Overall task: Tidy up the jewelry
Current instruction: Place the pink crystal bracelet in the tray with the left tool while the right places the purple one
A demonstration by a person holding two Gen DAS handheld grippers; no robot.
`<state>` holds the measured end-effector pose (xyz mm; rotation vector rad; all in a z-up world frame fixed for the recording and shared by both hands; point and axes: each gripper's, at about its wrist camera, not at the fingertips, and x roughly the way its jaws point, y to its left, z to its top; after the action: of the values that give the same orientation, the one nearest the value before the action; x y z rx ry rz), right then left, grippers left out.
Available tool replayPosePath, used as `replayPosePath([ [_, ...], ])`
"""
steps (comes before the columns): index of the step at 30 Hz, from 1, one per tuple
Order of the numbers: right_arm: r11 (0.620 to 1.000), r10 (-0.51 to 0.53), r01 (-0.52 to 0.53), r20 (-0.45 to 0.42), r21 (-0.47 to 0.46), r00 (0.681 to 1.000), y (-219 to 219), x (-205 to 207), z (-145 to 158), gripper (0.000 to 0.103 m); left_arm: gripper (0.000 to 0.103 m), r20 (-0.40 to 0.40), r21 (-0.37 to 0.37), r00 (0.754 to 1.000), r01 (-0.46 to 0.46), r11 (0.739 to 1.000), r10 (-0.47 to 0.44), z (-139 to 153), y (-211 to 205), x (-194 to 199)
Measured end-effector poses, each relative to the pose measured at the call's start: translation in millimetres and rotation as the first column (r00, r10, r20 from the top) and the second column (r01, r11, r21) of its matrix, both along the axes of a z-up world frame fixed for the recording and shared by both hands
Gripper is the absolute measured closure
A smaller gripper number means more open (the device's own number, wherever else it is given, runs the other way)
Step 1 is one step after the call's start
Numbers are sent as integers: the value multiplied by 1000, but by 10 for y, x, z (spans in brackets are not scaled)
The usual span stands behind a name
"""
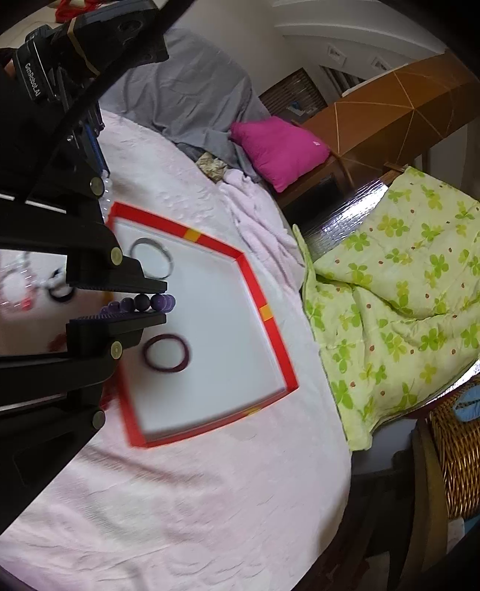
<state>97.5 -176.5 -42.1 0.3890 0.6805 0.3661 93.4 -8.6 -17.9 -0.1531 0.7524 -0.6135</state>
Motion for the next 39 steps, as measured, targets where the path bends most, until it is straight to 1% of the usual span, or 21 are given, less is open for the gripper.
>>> replayPosePath([
  [3, 1000, 2, -1, -12, 11, 1000, 56, 232, 31, 92, 95, 19, 25, 1000, -23, 999, 23, 71, -22, 262],
  [4, 1000, -1, 1, -18, 17, 1000, 66, 288, 29, 92, 95, 27, 39, 999, -42, 998, 41, 96, -27, 410],
  [6, 999, -9, 10, -38, 50, 999, 88, 515, 10, 92, 95, 47, 63, 997, -67, 996, 64, 117, -25, 606],
  [9, 998, -14, 18, -49, 66, 999, 126, 756, -6, 92, 95, 68, 86, 993, -103, 991, 97, 78, -1, 864],
  [11, 997, -4, 9, -63, 80, 998, 180, 923, -34, 92, 95, 56, 89, 991, -123, 988, 119, 4, 24, 1042],
  [14, 996, 4, 3, -82, 88, 997, 257, 1092, -84, 92, 95, 11, 77, 989, -145, 986, 145, -151, 72, 1299],
  [15, 996, 7, 1, -91, 89, 996, 295, 1163, -113, 92, 95, 9, 83, 988, -152, 985, 152, -187, 78, 1361],
  [18, 996, 2, 8, -116, 84, 993, 361, 1345, -195, 92, 95, 4, 101, 985, -170, 980, 171, -276, 96, 1472],
  [21, 994, -10, 24, -137, 103, 991, 346, 1476, -253, 92, 95, -7, 115, 981, -193, 974, 195, -366, 120, 1588],
  [23, 994, -22, 36, -146, 98, 989, 327, 1547, -283, 92, 95, -10, 123, 979, -200, 972, 203, -408, 116, 1622],
  [27, 994, -56, 71, -169, 84, 984, 245, 1608, -325, 92, 95, 0, 177, 978, -206, 962, 209, -484, 47, 1640],
  [28, 993, -67, 82, -172, 82, 983, 223, 1610, -327, 89, 95, 0, 181, 978, -206, 962, 209, -486, 35, 1636],
  [29, 991, -86, 102, -177, 85, 980, 172, 1607, -335, 89, 94, 2, 188, 977, -209, 960, 212, -482, 21, 1624],
  [30, 990, -95, 113, -181, 90, 979, 135, 1608, -339, 89, 91, 7, 195, 977, -212, 958, 214, -473, 12, 1610],
  [32, 989, -108, 124, -181, 81, 978, 90, 1596, -321, 89, 75, 28, 219, 976, -218, 951, 217, -448, -18, 1557],
  [33, 989, -115, 129, -176, 71, 978, 75, 1581, -307, 89, 57, 40, 234, 974, -227, 945, 224, -431, -30, 1521],
  [34, 989, -119, 132, -173, 65, 978, 70, 1573, -293, 89, 46, 50, 242, 972, -237, 941, 232, -418, -31, 1499],
  [36, 989, -122, 134, -169, 61, 978, 39, 1533, -257, 89, 44, 75, 252, 966, -257, 933, 246, -381, -34, 1416],
  [37, 989, -124, 135, -167, 60, 978, 29, 1517, -243, 89, 39, 73, 260, 965, -261, 930, 251, -368, -37, 1372],
  [38, 989, -132, 141, -163, 50, 978, 15, 1488, -217, 88, 36, 72, 269, 962, -272, 924, 262, -363, -38, 1339],
  [39, 988, -137, 145, -162, 43, 977, 8, 1466, -200, 85, 34, 74, 278, 959, -284, 918, 275, -360, -36, 1303],
])
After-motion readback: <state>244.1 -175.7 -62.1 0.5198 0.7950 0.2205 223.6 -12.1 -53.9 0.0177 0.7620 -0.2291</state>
